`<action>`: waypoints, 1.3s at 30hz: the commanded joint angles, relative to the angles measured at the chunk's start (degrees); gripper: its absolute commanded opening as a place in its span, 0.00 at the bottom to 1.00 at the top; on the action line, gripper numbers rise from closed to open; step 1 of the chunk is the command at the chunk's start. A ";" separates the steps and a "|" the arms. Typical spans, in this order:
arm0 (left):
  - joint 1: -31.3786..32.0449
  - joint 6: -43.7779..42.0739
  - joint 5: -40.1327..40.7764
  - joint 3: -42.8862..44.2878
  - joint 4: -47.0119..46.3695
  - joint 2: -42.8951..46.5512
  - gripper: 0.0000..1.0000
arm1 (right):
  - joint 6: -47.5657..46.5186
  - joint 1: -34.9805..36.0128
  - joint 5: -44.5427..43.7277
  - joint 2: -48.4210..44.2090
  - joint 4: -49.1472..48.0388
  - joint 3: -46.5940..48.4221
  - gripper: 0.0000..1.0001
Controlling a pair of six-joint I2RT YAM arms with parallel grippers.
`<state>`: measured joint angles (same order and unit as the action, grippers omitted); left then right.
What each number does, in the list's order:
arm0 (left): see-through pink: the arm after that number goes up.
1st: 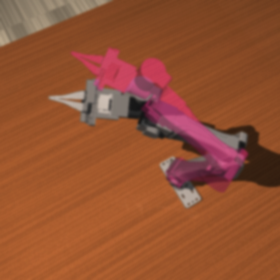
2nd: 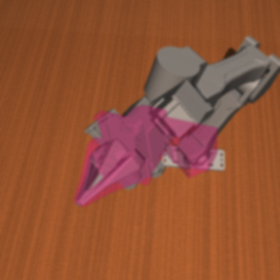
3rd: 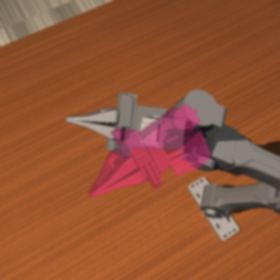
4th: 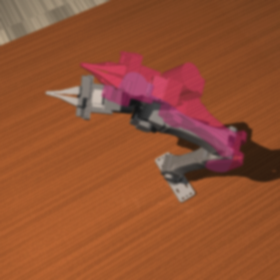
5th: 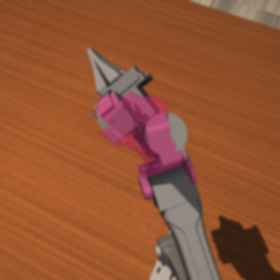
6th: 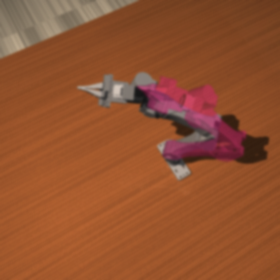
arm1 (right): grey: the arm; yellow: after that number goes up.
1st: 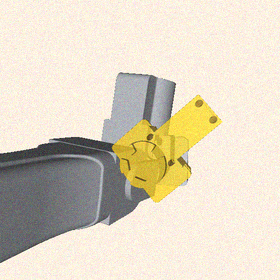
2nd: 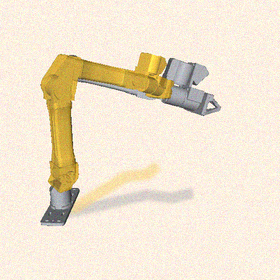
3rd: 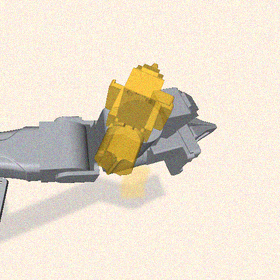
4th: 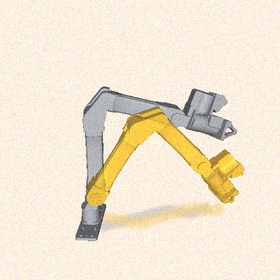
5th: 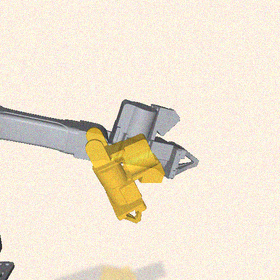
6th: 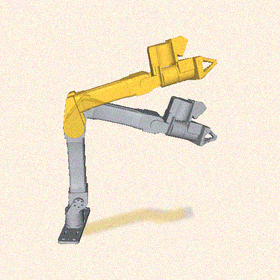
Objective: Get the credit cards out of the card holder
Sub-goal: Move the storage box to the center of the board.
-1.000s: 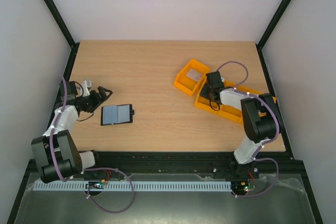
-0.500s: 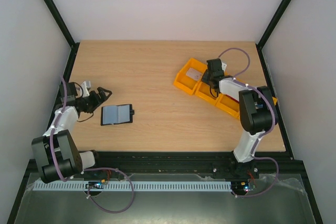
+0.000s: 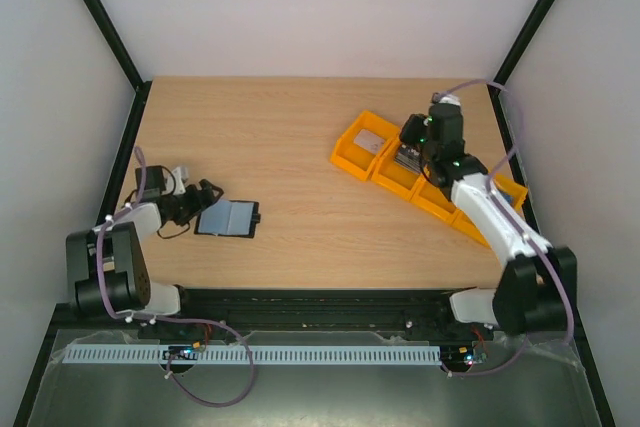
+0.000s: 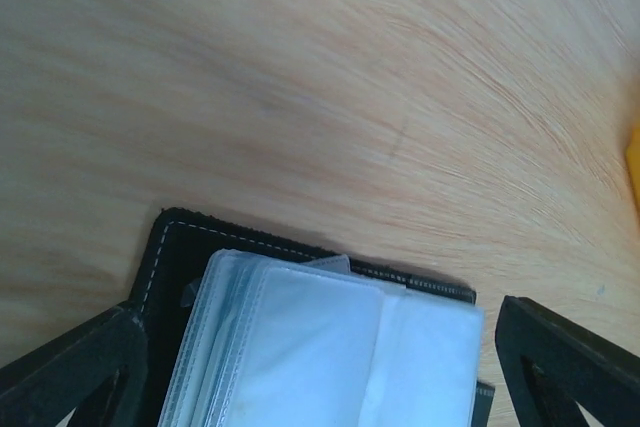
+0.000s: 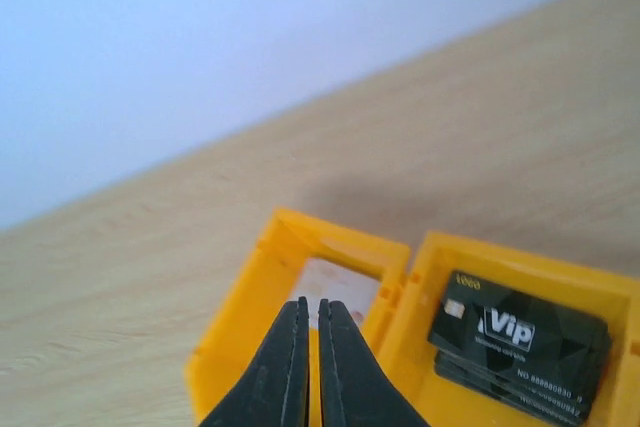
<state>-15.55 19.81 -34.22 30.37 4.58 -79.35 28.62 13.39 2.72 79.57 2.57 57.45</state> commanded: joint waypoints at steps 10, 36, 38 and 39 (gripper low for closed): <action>3.28 -4.99 1.23 8.02 3.48 1.02 0.99 | -5.49 -4.83 -17.97 -25.98 -19.63 -19.42 0.99; 15.97 -18.81 35.32 -20.61 -83.86 -6.70 1.00 | -12.20 -20.33 -2.49 3.98 -94.19 -56.34 0.99; 16.08 -18.09 37.96 -21.55 -89.29 -9.06 0.99 | -12.93 -20.33 0.28 8.16 -98.00 -56.33 0.99; 16.08 -17.94 38.02 -21.05 -87.88 -8.47 0.99 | -12.86 -20.33 0.22 9.80 -100.21 -56.38 0.99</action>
<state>0.40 2.70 -1.58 9.30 -72.47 -87.33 17.69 -6.70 -2.96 83.83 -81.67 2.04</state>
